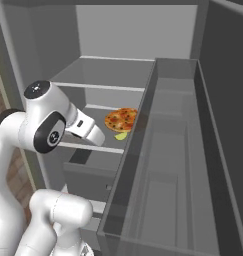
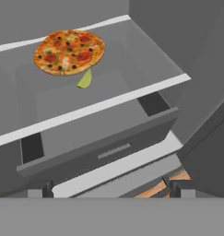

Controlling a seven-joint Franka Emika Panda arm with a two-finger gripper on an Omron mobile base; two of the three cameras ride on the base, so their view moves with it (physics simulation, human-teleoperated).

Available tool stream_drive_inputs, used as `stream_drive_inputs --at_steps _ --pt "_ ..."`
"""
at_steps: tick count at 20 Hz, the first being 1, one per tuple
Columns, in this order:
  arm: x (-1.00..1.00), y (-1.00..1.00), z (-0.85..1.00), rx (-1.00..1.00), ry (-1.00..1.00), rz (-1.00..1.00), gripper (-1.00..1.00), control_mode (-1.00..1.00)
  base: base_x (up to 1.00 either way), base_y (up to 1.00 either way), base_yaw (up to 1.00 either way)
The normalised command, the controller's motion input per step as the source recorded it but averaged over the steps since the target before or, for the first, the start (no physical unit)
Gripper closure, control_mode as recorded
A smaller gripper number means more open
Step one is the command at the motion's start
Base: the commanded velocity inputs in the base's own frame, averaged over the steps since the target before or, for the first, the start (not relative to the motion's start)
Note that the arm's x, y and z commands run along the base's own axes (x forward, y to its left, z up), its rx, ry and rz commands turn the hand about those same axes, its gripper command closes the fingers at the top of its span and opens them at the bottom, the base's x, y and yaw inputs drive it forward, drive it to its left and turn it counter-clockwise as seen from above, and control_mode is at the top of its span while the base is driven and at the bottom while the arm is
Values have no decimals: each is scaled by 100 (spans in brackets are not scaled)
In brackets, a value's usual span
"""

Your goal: Take the lemon wedge from the fridge and place it on the plate with fish on the dining counter.

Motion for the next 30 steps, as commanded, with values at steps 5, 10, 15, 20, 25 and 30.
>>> stream_drive_inputs --at_steps 5,10,15,20,25,30 --pt "6 5 -1 0 0 0 -100 -100 0 0 0" --pt "8 1 -2 0 0 0 -100 -100 0 0 0" --pt "33 0 -7 1 0 0 -100 -100 0 0 0" --pt "39 0 -10 4 0 0 -100 -100 0 0 0" --pt "58 1 -23 2 0 0 -100 -100 0 0 0" --pt "48 0 -28 -1 6 1 -100 -100 0 0 0"
